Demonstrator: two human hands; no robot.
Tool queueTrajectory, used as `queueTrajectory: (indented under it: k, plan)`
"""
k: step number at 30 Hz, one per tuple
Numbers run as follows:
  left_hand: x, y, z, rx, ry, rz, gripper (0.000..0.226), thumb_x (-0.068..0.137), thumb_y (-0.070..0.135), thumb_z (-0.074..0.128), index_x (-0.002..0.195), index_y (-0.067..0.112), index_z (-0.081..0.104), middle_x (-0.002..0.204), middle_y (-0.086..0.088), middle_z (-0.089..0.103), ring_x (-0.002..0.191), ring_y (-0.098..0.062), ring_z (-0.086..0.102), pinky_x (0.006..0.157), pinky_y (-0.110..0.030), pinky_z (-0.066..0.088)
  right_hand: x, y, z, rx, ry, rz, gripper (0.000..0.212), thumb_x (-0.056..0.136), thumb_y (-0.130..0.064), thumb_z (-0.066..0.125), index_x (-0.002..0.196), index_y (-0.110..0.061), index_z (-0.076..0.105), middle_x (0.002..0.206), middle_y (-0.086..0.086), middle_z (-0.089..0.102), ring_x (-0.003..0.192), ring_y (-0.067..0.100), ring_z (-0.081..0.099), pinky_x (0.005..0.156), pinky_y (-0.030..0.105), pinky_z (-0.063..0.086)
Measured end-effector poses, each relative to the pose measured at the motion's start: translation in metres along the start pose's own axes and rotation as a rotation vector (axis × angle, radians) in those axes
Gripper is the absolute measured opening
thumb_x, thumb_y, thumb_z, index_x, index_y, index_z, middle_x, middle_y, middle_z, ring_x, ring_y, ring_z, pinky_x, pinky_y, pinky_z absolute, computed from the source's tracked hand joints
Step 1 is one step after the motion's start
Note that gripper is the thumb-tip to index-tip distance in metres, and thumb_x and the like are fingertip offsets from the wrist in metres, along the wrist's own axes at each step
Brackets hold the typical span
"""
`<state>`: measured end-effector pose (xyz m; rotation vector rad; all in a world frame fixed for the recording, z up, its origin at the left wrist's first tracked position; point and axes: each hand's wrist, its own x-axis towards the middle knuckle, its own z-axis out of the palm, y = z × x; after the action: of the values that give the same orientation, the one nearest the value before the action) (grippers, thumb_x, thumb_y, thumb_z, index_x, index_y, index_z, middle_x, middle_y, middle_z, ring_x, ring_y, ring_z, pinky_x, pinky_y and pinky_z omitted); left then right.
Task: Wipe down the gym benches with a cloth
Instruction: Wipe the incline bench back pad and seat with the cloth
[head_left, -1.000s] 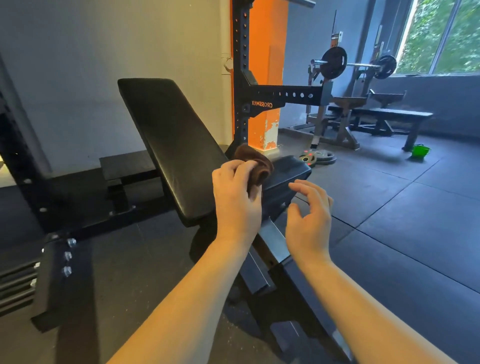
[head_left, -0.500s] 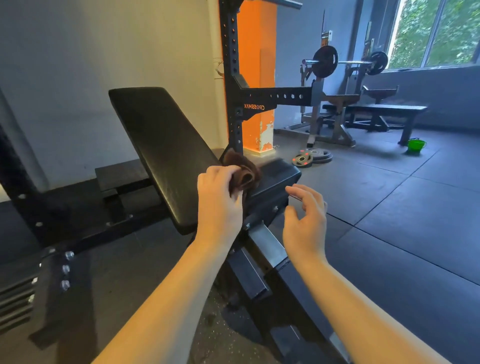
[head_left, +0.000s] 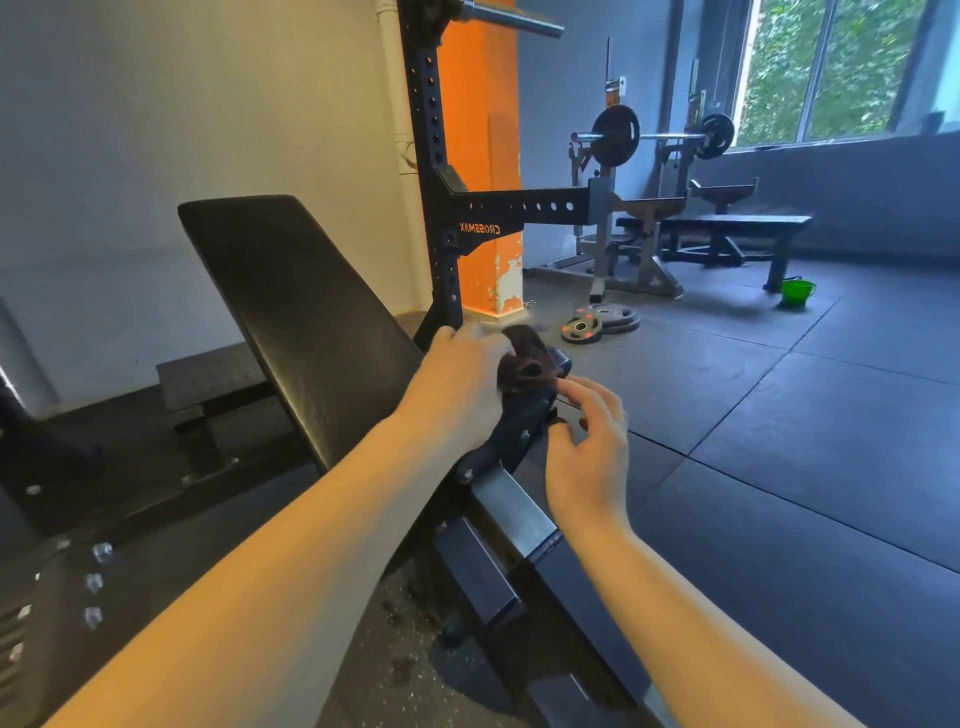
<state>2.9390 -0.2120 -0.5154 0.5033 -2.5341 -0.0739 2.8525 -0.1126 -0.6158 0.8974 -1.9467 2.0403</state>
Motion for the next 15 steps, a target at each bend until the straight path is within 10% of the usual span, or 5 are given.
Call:
queueTrajectory:
  k: [15]
  plan:
    - [0.083,0.034,0.028,0.055,-0.205,-0.042,0.048,0.097,-0.001,0.056,0.14,0.02,0.056,0.139,-0.011,0.047,0.131,-0.036,0.037,0.108,-0.051,0.042,0.014,0.005,-0.017,0.054,0.084,0.129,0.046,0.093,0.009,0.056,0.117,-0.03,0.065,0.123,-0.013,0.054,0.121,0.002,0.051,0.1,0.008,0.041]
